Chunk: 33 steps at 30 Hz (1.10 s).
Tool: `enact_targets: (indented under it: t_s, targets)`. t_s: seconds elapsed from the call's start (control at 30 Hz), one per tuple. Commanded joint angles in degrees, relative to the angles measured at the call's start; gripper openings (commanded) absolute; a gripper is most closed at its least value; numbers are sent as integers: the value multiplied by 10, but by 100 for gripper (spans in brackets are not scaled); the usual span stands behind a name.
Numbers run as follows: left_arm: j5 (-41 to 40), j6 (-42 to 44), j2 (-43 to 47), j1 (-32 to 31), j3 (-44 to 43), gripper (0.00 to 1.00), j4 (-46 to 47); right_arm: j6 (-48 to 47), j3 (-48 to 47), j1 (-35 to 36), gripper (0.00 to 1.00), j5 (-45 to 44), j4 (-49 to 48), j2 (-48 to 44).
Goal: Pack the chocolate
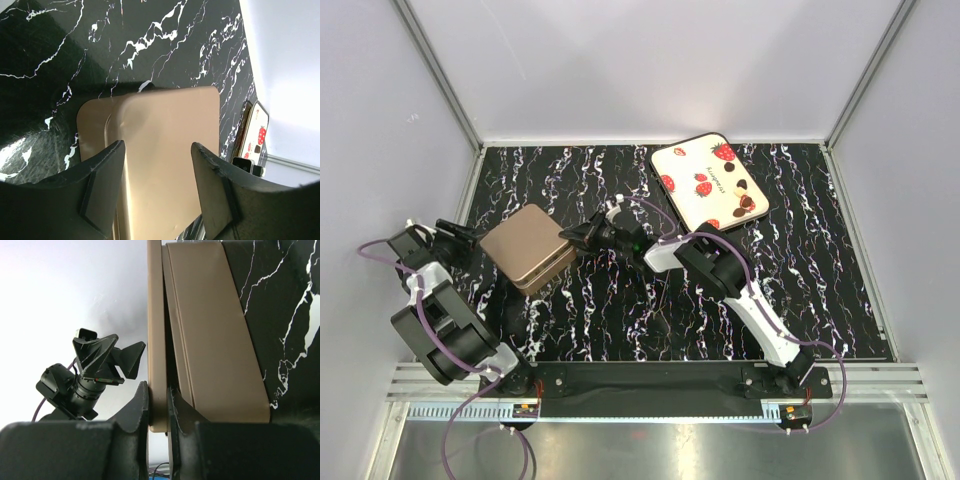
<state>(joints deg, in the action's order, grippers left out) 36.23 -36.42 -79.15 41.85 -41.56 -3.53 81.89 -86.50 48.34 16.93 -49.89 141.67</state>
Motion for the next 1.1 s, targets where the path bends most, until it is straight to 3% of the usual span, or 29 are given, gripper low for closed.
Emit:
enact_targets:
  t_s: [0.0,0.67,1.07]
  targets:
    - [2,19,0,-3,-30,60,4,-19,18,8,0,-23,-21,-27]
    - [-20,9,-11,-46,-45,62,0,-34,41,10,1,-29,-12,-47]
    - [-50,9,-36,-71,-50,62,-23,-58,60,10,19,-42,19,-79]
